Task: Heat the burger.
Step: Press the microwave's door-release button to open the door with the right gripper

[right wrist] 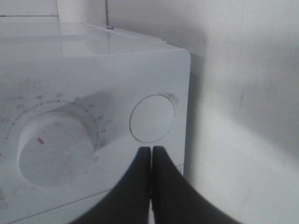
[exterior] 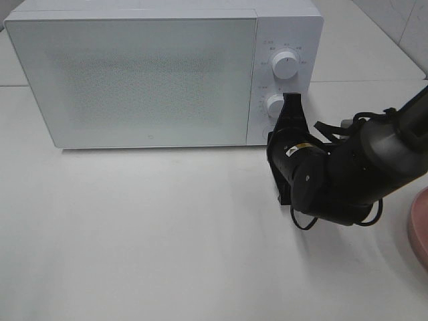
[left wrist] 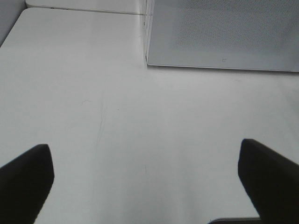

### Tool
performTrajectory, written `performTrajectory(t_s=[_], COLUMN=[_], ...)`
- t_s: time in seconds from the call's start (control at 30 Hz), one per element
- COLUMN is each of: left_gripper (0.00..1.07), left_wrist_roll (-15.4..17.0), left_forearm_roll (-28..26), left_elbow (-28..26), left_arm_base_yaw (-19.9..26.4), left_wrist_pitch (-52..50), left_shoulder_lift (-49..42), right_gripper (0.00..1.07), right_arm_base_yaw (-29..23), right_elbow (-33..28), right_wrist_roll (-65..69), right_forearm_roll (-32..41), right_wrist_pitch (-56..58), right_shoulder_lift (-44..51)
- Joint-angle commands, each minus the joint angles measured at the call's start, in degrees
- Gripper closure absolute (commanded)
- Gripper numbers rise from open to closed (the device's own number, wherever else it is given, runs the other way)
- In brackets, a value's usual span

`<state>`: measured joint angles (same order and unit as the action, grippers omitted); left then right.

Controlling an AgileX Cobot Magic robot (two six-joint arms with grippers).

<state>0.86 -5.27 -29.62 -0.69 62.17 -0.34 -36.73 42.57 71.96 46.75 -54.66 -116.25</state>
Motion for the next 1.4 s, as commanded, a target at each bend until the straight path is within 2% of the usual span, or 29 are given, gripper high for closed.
performTrajectory(t_s=[0.03,0.3,1.4], left_gripper=[0.07,0.07,0.07], left_wrist_roll=[-0.2,-0.2,-0.2], left_forearm_roll=[0.1,0.1,0.1], left_elbow=[0.1,0.1,0.1], left_arm_base_yaw=[-0.1,-0.1,-0.1], left_wrist_pitch=[-0.9,-0.9,-0.9], left_shoulder_lift=[-0.8,-0.8,-0.8], right_gripper=[1.07,1.07,1.07], right_arm_base_yaw=[0.5,2.4,3.1], right_elbow=[1.5,5.7,9.9], right_wrist_roll=[0.6,1.0,-0.2], right_forearm_roll=[-0.5,-1.4,-0.3], right_wrist_pitch=[0.3,0.6,-5.3], right_shoulder_lift=[-1.1,-4.8,-7.2])
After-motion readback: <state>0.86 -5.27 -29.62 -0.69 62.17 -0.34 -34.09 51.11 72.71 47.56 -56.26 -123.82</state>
